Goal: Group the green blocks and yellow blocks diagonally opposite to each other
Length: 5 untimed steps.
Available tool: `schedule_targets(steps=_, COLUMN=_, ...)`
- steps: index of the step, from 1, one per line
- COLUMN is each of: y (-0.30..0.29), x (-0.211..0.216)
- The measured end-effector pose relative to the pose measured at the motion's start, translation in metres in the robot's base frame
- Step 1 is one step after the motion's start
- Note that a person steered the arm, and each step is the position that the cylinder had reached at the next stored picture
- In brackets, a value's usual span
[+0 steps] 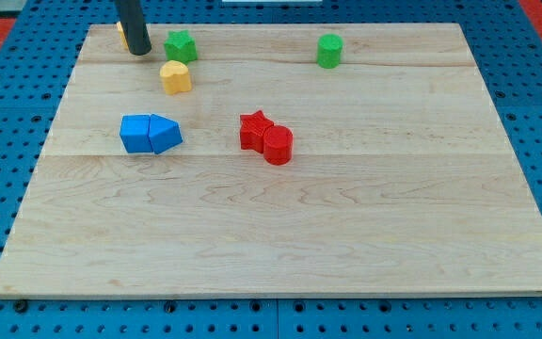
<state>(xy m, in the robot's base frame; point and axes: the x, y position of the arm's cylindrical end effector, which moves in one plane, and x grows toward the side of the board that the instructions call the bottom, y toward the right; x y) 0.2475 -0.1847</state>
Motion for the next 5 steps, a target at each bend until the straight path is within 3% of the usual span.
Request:
schedule_targets(steps=1, y=0.109, x=0.0)
schedule_targets(steps=2, y=0.177, x=0.005)
schedule_targets(steps=3, y=0.081, x=-0.007)
schedule_targets(steps=5, y=0.003, x=-0.056)
